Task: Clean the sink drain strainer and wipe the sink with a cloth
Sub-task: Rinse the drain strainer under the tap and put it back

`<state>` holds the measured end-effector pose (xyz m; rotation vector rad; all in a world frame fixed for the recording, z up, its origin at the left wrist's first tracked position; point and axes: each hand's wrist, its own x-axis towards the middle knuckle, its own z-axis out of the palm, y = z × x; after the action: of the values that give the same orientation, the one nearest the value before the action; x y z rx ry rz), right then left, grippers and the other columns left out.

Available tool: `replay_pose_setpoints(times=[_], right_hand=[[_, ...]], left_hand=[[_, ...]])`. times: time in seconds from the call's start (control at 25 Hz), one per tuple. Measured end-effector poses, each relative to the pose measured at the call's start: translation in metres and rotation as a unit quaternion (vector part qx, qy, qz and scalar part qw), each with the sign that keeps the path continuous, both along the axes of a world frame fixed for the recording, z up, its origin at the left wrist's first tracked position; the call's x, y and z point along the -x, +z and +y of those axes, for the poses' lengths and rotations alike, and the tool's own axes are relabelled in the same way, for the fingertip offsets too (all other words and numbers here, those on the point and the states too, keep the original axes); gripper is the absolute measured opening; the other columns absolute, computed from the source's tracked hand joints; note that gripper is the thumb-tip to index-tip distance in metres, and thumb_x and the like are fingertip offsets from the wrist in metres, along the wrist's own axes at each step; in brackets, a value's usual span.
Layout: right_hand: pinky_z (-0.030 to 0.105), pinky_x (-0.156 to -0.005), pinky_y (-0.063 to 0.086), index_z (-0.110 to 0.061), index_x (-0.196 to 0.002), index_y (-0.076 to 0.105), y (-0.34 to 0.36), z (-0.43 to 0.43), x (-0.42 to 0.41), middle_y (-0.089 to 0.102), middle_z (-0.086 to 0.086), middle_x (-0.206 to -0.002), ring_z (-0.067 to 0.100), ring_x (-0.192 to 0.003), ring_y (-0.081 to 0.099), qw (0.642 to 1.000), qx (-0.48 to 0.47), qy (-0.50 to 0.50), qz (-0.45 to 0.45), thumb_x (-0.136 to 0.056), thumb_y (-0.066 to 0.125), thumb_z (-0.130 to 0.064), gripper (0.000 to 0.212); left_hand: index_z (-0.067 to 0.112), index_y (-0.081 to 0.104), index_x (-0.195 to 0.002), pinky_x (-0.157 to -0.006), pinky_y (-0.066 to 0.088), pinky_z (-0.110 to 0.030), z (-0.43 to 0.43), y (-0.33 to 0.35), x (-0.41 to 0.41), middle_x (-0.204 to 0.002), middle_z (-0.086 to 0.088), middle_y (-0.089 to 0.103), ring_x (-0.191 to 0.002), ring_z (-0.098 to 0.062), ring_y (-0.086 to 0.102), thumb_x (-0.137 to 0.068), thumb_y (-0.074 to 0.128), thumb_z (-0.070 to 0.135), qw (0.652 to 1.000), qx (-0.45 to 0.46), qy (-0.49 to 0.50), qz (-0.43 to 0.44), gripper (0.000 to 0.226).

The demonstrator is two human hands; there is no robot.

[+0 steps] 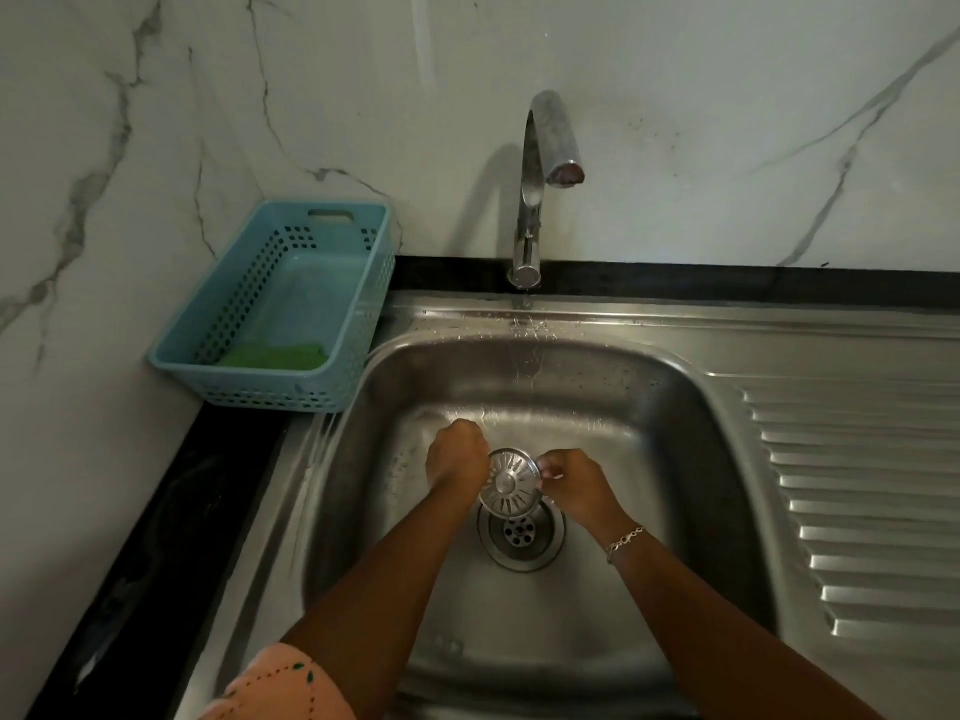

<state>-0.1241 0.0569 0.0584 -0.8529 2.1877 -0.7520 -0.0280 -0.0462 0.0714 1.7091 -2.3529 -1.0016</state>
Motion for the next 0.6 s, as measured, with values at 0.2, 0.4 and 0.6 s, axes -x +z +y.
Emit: replay_pose_setpoints(times=[0.2, 0.4, 0.6], right_hand=[[0.048, -0.082, 0.056, 0.005, -0.08, 0.068, -0.029, 0.005, 0.004, 0.067, 0.024, -0.086, 0.038, -0.089, 0.066, 0.989, -0.01, -0.098, -0.107, -0.082, 0.05, 0.007, 0.018], [0.034, -0.079, 0.052, 0.005, -0.091, 0.07, -0.05, 0.009, 0.003, 0.07, 0.023, -0.098, 0.033, -0.096, 0.065, 0.997, -0.052, -0.049, -0.032, -0.087, 0.048, 0.002, 0.023], [0.034, -0.068, 0.047, 0.016, -0.093, 0.063, -0.064, 0.011, 0.0, 0.066, 0.031, -0.101, 0.037, -0.098, 0.063, 0.996, -0.086, -0.039, -0.006, -0.084, 0.043, 0.01, 0.023]], left_hand=[[0.0, 0.068, -0.093, -0.072, 0.05, -0.03, 0.018, -0.025, -0.005, -0.099, -0.016, 0.071, -0.093, -0.028, 0.066, -0.084, 0.062, 0.01, 0.997, -0.065, 0.043, 0.023, 0.015], [-0.005, 0.068, -0.094, -0.079, 0.052, -0.033, 0.03, -0.052, -0.005, -0.101, -0.021, 0.07, -0.095, -0.031, 0.066, -0.089, 0.057, 0.022, 0.985, -0.148, 0.069, 0.049, 0.03], [-0.007, 0.068, -0.092, -0.073, 0.049, -0.032, 0.032, -0.063, -0.004, -0.101, -0.023, 0.069, -0.097, -0.033, 0.064, -0.087, 0.054, 0.015, 0.973, -0.205, 0.095, 0.056, 0.026]])
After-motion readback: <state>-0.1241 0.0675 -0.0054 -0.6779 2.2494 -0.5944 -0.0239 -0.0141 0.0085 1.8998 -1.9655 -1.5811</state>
